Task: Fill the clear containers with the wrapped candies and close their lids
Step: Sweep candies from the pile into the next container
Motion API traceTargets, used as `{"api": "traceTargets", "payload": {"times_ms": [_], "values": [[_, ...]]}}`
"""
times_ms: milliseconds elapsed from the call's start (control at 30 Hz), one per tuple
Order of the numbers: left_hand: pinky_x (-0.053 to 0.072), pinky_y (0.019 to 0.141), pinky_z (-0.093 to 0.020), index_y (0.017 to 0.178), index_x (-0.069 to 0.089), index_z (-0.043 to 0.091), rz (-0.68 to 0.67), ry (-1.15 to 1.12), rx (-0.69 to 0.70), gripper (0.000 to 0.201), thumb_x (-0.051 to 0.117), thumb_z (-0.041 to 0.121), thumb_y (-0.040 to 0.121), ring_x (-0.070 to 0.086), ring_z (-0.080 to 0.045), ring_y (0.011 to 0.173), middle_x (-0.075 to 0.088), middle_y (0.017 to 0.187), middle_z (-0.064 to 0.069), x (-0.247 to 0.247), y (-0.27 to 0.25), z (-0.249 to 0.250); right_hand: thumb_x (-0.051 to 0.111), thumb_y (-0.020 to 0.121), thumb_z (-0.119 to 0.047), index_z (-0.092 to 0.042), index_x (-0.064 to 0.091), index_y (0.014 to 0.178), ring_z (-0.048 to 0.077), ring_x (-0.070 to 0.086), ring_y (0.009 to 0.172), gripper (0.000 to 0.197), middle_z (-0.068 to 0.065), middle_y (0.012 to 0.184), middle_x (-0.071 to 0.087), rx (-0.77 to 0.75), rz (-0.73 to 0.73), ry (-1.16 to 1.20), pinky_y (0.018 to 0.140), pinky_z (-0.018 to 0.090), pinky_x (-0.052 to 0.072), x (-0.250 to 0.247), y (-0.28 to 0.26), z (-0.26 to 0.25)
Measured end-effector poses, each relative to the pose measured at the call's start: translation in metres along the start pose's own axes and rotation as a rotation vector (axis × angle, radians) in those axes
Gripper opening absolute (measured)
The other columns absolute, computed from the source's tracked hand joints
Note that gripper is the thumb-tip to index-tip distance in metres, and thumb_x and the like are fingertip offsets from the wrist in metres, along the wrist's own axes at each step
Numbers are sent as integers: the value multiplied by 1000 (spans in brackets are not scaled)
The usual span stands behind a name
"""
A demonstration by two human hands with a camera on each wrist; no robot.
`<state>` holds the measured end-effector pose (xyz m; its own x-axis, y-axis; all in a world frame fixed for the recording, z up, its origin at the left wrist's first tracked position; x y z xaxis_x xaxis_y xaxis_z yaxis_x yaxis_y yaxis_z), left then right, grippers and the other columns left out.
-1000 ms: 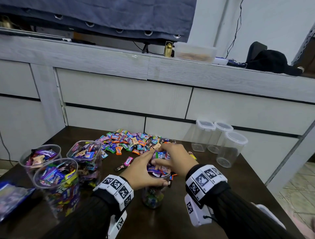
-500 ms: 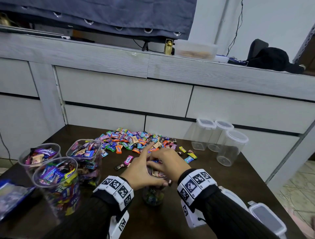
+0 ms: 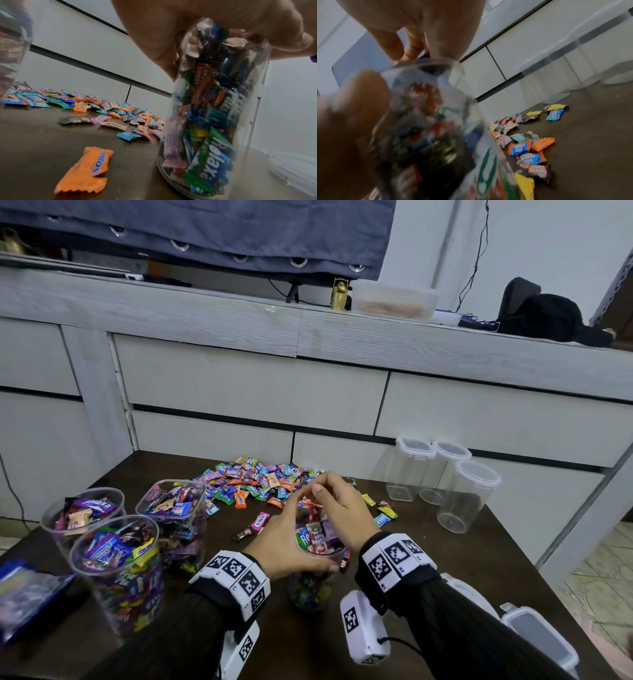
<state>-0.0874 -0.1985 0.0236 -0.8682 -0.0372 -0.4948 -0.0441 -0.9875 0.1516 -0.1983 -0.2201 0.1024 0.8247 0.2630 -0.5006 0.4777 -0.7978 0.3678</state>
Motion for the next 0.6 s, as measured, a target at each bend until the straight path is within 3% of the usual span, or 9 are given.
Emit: {"api": "traceTargets", "payload": {"times_ms": [100,167,233,300,367,500,600], "values": [[29,93,-8,129,11,68,-19,22,6,122,86,70,34,38,22,112,46,123,27,1,-2,2,65,86,-16,-23,64,85,4,57,83,8,-9,86,63,-51,-4,-90,74,20,45,-14,1,-3],[30,98,-16,136,17,56,-28,15,10,122,88,65,38,41,7,125,49,133,18,3,-3,2,75,77,-26,-32,65,87,-1,53,73,15,-15,83,59,-36,-139,-265,67,17,39,-20,0,-1],[29,99,-19,139,19,52,-28,6,7,122,89,61,40,41,2,127,48,133,15,3,-4,2,79,71,-37,-31,66,103,-2,52,68,35,-17,82,56,10,-318,-443,65,17,40,-19,-3,5],[32,98,-16,142,19,49,-19,-9,13,124,91,56,41,44,1,126,50,132,14,2,-4,3,79,71,-38,-26,63,115,0,52,70,48,-15,87,58,28,-381,-539,65,16,38,-15,-7,6],[36,98,-13,144,20,46,-11,-24,26,125,92,53,42,49,3,124,55,129,13,2,-5,5,77,73,-33,-20,64,116,9,55,80,46,-5,96,64,-15,-377,-586,69,19,37,-8,-8,2],[41,107,-25,146,20,42,-26,-71,28,128,93,50,42,53,4,120,59,125,13,2,-5,6,67,80,-24,-10,66,110,25,58,93,33,10,100,66,-61,-467,-692,75,29,38,10,-11,-2],[39,99,-10,146,17,45,-50,-84,27,131,94,49,40,50,20,111,55,116,28,2,-3,4,66,83,-26,-16,65,116,22,59,91,35,7,102,68,-58,-541,-710,75,25,35,13,-12,0]]}}
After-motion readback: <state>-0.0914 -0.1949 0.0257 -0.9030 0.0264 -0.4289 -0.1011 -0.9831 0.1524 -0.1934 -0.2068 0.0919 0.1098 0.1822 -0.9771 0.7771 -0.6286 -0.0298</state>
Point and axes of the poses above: each hand's wrist, its own y-axis towards the middle knuckle, its own x-axis out of the palm, z = x × y, the point moved 6 cm from there along y, towards the middle knuckle
